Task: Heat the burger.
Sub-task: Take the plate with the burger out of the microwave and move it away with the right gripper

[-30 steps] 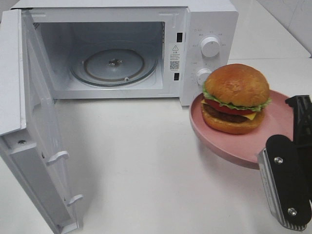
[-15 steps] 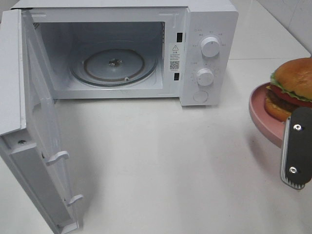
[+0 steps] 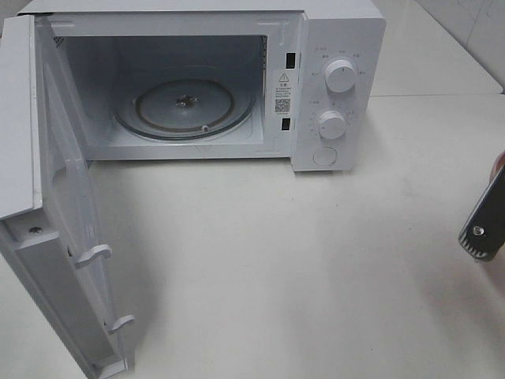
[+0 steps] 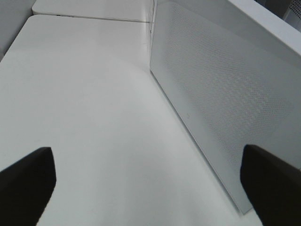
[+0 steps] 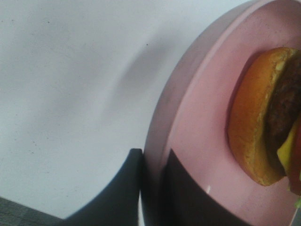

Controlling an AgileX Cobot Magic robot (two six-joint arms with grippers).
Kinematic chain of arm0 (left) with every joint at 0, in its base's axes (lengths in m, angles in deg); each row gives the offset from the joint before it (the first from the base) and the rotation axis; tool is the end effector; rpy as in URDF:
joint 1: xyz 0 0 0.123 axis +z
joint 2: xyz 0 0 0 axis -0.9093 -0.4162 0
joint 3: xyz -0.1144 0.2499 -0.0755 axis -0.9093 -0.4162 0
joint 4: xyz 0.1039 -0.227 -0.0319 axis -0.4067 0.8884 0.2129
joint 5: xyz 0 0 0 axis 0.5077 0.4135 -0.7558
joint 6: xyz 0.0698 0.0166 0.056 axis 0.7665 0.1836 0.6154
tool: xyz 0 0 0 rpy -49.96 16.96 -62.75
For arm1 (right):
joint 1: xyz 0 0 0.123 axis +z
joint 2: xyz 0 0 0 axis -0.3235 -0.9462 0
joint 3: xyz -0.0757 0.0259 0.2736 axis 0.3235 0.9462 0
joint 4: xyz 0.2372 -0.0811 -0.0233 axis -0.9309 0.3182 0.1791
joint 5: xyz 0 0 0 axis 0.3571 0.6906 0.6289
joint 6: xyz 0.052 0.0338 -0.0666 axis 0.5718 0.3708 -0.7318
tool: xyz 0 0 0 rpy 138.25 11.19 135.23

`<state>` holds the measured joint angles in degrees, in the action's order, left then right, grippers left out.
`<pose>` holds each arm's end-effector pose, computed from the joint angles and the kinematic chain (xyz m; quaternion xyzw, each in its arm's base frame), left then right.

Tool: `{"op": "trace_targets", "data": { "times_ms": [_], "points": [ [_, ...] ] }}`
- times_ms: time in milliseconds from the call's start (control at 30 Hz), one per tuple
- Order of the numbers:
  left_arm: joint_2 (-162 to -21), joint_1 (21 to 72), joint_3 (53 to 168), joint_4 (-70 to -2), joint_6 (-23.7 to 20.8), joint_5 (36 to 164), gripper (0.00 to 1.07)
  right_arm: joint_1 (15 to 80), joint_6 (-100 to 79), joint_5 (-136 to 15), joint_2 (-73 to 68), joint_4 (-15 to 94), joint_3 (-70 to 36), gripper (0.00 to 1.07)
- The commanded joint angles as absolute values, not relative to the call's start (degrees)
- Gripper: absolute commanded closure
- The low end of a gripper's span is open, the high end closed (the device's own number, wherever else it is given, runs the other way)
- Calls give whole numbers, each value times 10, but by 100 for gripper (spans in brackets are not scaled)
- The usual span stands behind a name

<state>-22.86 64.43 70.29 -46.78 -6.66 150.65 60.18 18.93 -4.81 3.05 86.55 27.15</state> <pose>-0.0090 -0.0053 0.2819 -0.0014 0.8499 -0.0449 0.5250 0.1421 0.0551 0.1962 -0.3617 0.8749 -0.2535 0.1986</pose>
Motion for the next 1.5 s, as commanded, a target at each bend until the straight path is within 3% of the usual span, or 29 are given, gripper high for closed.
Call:
{"op": "trace_targets", "data": {
  "times_ms": [33,467,933,1500],
  "points": [
    [-220,646,702,-463,-67,1502,7,604,271,-38,-15,906,264,107],
    [-220,646,702,-463,-67,1502,7,602,439,-42,-133,914,229,107],
    [-220,646,702,-463,-67,1502,7,601,619,-54,-255,996,229,107],
    [-220,646,702,-463,-67,1502,7,507,690,-174,-332,1055,229,101]
  ]
}}
